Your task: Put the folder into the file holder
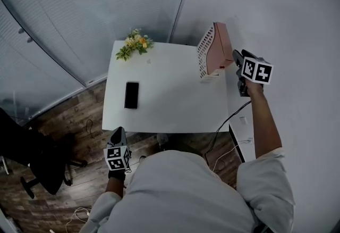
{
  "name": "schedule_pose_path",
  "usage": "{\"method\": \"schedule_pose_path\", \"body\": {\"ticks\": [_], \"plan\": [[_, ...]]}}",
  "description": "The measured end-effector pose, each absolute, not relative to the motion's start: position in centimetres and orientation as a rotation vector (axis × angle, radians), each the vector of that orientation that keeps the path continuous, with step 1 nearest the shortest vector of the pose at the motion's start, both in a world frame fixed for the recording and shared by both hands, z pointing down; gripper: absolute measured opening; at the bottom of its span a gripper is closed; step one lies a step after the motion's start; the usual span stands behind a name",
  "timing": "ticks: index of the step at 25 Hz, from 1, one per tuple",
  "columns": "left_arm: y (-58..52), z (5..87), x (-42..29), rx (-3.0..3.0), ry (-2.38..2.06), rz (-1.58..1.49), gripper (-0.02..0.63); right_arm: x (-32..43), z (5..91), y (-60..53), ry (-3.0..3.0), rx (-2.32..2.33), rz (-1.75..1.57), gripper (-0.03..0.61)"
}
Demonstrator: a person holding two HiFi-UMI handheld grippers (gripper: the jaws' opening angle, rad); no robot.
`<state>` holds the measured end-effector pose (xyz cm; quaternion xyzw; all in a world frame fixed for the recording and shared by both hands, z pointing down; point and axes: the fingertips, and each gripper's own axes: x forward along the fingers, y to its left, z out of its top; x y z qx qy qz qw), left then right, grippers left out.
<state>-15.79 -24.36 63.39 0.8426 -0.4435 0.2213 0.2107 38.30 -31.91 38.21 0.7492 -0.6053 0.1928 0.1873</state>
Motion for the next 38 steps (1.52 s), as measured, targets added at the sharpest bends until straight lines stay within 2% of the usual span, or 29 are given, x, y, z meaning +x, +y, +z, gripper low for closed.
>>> {"method": "schedule_pose_path", "body": {"ticks": [3, 14, 38], "plan": [[-24.3, 62.5, -15.3, 2.390, -1.203, 0.621, 0.008, 36.4, 38.5, -27.1, -1.687, 2.166, 0.419, 0.124], [-22.0, 59.3, -12.0, 2.539, -1.094, 0.640, 0.008, 31.5, 41.1, -15.0, -1.673, 2.296, 0.193, 0.058], [-17.8, 58.6, -7.4, 2.615, -0.990, 0.706, 0.008, 26.1, 48.1, -4.2, -1.705, 2.389, 0.235, 0.012]]}}
